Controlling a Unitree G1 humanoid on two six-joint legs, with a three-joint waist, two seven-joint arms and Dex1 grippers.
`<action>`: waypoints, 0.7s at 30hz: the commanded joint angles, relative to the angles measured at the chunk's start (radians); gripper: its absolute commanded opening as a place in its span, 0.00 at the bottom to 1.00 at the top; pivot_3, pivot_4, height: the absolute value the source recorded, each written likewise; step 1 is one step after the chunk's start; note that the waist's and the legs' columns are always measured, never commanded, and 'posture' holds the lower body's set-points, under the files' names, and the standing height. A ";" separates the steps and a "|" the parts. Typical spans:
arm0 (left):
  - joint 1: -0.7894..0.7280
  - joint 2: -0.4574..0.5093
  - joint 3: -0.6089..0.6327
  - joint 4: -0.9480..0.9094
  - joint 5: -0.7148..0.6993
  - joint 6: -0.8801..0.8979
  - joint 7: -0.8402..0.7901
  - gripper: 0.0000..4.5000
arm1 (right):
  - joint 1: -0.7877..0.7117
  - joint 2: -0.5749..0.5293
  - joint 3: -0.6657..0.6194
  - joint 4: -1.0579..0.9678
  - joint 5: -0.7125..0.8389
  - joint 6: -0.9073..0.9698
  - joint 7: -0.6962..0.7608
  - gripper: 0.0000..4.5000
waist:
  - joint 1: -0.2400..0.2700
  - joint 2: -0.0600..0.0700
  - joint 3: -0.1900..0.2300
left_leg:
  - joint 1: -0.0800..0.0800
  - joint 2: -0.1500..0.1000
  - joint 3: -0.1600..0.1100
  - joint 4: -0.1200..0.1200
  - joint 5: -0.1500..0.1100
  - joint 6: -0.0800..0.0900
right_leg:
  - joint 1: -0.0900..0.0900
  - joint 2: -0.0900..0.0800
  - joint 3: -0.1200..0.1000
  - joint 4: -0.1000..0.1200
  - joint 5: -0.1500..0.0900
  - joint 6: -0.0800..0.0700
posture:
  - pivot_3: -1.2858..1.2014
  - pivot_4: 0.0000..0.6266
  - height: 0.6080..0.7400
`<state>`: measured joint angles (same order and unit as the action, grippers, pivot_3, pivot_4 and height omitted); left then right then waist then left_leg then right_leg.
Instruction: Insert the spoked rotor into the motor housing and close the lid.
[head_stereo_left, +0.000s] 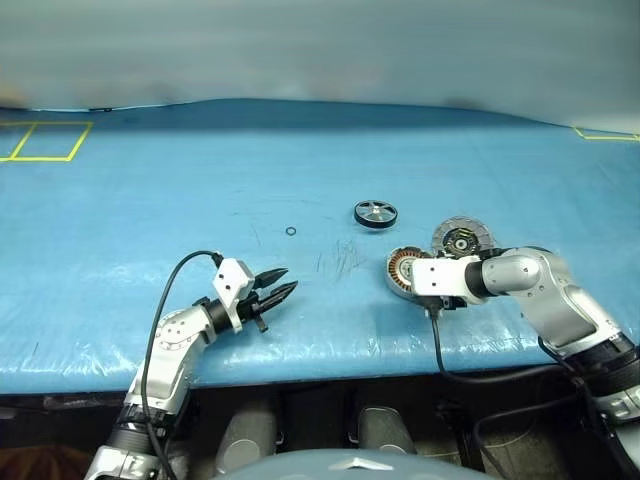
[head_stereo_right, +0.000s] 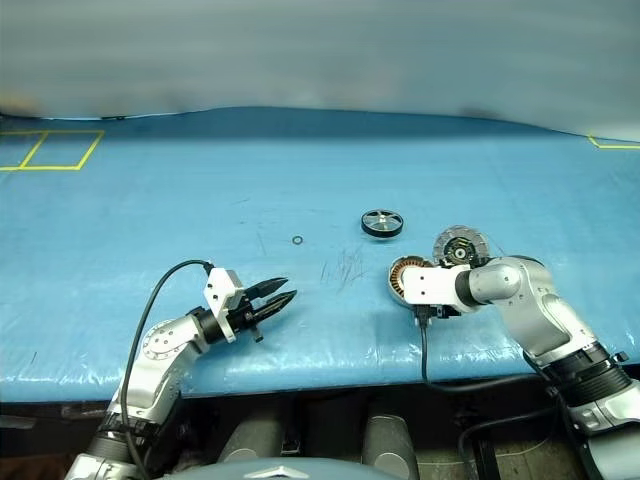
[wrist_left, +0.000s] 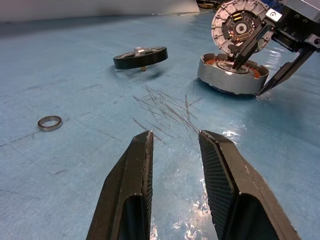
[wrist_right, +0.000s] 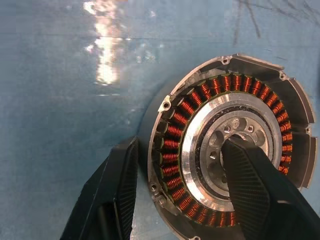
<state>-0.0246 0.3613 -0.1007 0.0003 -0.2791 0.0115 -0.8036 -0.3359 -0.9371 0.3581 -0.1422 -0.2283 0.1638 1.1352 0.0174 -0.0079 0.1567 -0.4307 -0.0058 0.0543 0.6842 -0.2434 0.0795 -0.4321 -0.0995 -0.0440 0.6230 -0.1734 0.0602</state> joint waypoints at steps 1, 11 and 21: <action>0.006 0.012 0.032 -0.031 -0.011 -0.010 0.008 0.35 | -0.008 0.014 0.094 -0.136 -0.033 -0.064 0.088 0.49 | -0.001 0.000 0.000 | 0.000 0.001 -0.001 0.000 0.000 0.000 | 0.000 0.001 0.000 0.000 0.000 -0.001 | 0.52 0.24 1.00; 0.057 0.034 0.062 -0.065 -0.039 0.029 0.004 0.35 | -0.196 0.131 0.263 -0.045 -0.217 -0.311 0.136 0.49 | -0.011 0.000 0.000 | 0.002 0.005 -0.001 0.000 -0.001 -0.003 | 0.000 0.004 -0.003 0.000 -0.004 -0.002 | 0.52 0.24 1.00; 0.113 0.015 0.056 -0.095 -0.035 0.031 0.035 0.35 | -0.443 0.309 0.327 0.238 -0.334 -0.484 0.096 0.49 | -0.031 0.000 0.000 | 0.005 0.015 0.001 0.000 0.001 -0.011 | 0.001 0.003 -0.018 0.002 0.000 -0.009 | 0.52 0.24 1.00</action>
<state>0.0862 0.3814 -0.0489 -0.0525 -0.3134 0.0563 -0.7804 -0.7460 -0.6445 0.6881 0.0601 -0.5401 -0.2995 1.2545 -0.0133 -0.0081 0.1572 -0.4253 0.0095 0.0556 0.6843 -0.2419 0.0680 -0.4317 -0.0958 -0.0635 0.6258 -0.1734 0.0506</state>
